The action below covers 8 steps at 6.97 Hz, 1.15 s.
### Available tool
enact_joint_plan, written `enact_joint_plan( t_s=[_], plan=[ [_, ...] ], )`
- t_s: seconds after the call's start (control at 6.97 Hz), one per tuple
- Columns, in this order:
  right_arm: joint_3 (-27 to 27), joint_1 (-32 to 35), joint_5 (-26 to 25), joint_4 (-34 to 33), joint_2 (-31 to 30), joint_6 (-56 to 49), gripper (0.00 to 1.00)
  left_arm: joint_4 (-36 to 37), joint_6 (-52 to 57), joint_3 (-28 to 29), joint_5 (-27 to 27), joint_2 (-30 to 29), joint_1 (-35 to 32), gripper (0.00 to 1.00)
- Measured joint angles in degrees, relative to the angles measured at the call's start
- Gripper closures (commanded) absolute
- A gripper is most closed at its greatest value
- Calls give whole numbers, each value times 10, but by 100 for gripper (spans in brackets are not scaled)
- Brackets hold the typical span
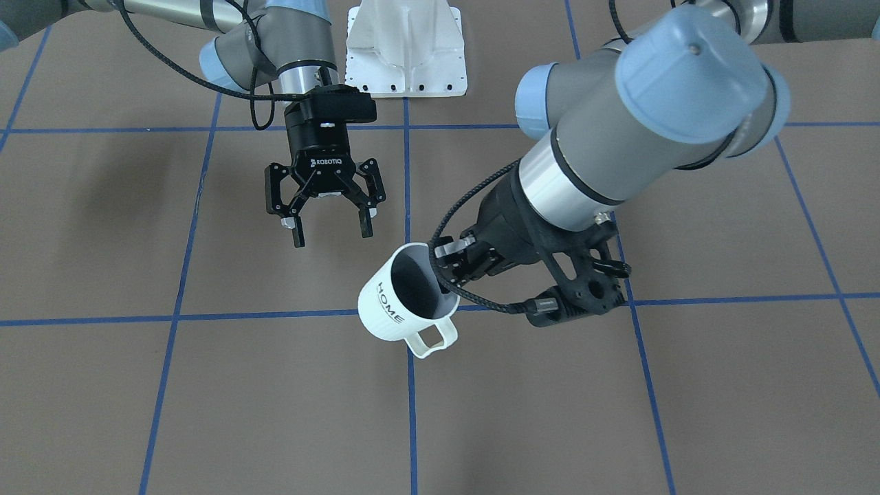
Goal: Left arm hands cup to right arm to dump lemon
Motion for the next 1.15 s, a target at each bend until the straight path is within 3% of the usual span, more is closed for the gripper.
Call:
enact_joint_plan(
  t_s=[0.29, 0.43, 0.72, 1.15],
  plan=[
    [8, 48, 80, 0, 0, 16, 0, 2, 49, 25, 29, 23, -33, 100],
    [8, 93, 151, -1, 0, 30, 0, 4, 93, 30, 49, 44, -47, 100],
    [3, 200, 332, -24, -1, 43, 0, 7, 213, 33, 75, 96, -77, 100],
    [-4, 322, 585, -108, -8, 45, 0, 15, 399, 29, 81, 191, -133, 100]
  ],
)
